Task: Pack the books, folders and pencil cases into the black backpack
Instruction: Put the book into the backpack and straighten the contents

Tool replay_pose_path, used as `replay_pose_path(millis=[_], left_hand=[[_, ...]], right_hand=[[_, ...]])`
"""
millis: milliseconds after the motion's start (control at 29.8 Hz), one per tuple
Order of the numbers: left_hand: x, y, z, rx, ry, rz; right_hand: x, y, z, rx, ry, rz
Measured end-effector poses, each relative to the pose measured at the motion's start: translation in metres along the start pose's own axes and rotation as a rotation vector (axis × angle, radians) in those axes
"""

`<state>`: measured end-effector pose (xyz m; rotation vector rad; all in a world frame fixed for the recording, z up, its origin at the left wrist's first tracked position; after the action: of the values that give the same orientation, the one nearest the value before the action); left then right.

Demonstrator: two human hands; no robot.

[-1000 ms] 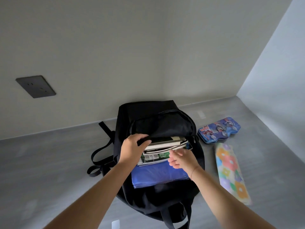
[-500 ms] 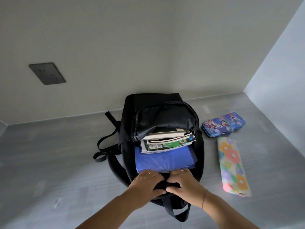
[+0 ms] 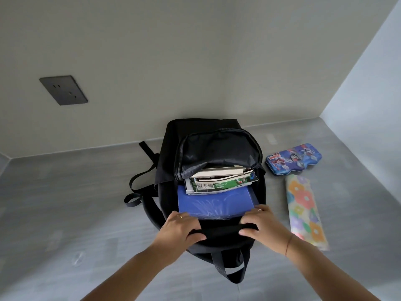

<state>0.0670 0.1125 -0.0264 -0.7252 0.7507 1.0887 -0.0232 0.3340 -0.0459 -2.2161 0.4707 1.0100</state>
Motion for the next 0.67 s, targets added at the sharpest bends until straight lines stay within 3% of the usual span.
replay_pose_path(millis=[168, 369, 436, 570, 637, 670], left_hand=[[-0.040, 0.003, 0.006, -0.050, -0.176, 0.097], [-0.055, 0.006, -0.004, -0.067, -0.176, 0.049], [-0.053, 0.005, -0.011, -0.065, -0.187, 0.034], [-0.048, 0.002, -0.015, -0.101, -0.171, -0.010], [-0.054, 0.000, -0.013, -0.136, -0.162, 0.009], [-0.059, 0.000, -0.012, -0.152, -0.166, 0.043]], right_hand=[[-0.031, -0.013, 0.019, -0.038, 0.179, 0.184], [-0.071, -0.034, 0.015, -0.115, 0.338, 0.319], [-0.076, -0.039, 0.023, -0.105, 0.321, 0.259], [-0.063, -0.042, 0.044, 0.037, 0.059, -0.049], [-0.064, -0.043, 0.043, 0.082, 0.115, -0.065], [-0.069, -0.042, 0.046, 0.100, 0.201, 0.025]])
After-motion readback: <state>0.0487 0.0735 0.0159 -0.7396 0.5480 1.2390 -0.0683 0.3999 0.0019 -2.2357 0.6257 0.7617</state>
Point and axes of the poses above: each hand's wrist, its own y-axis towards the middle knuckle, its own x-axis out of the palm, z = x × y, the point moved 3 cm from there along y, towards the middle knuckle, and after that the axes turned 14 degrees about -z, right-handed, at the moved point
